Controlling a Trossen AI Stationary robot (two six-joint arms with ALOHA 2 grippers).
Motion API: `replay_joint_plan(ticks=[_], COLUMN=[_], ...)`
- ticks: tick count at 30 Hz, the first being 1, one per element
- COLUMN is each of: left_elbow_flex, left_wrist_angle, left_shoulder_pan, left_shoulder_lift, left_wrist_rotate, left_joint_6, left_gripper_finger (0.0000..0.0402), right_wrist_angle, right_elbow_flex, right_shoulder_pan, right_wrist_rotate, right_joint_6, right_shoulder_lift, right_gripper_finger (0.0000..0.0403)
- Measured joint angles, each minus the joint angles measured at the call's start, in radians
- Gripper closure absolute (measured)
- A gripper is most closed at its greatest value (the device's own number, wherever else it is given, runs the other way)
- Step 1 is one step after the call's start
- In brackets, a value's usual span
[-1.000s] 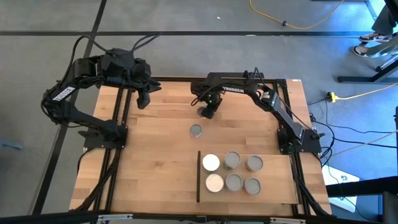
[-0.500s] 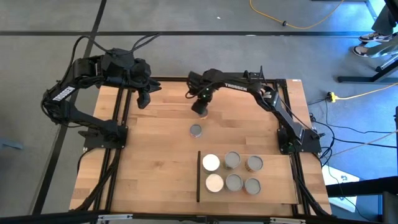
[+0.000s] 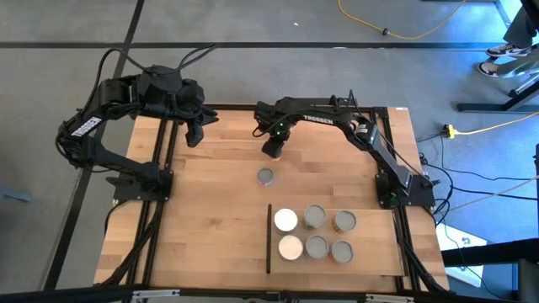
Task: Pick and place cans onto a shelf
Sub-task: Put the canned pineapple rings on the shelf
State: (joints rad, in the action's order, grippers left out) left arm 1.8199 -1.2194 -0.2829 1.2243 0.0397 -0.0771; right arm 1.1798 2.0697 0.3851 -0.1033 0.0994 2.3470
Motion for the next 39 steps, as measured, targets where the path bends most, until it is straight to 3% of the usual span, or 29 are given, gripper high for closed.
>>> replay_joint_plan(ticks=[29, 39], left_elbow_flex=[0.0, 0.0], left_wrist_angle=[0.0, 0.0], left_shoulder_pan=[0.0, 0.014], left_shoulder_lift=[0.0, 0.0], left_wrist_rotate=[0.0, 0.0], left_joint_6=[-0.001, -0.001], left_gripper_finger=[0.0333, 0.0333], right_wrist_angle=[-0.038, -0.079], right_elbow_flex=[-0.001, -0.02], right_shoulder_pan=[0.004, 0.006], right_wrist_rotate=[0.005, 0.005], right_joint_6=[-0.079, -0.118], right_shoulder_lift=[0.044, 0.039], right_gripper_finger=[0.0325, 0.0393])
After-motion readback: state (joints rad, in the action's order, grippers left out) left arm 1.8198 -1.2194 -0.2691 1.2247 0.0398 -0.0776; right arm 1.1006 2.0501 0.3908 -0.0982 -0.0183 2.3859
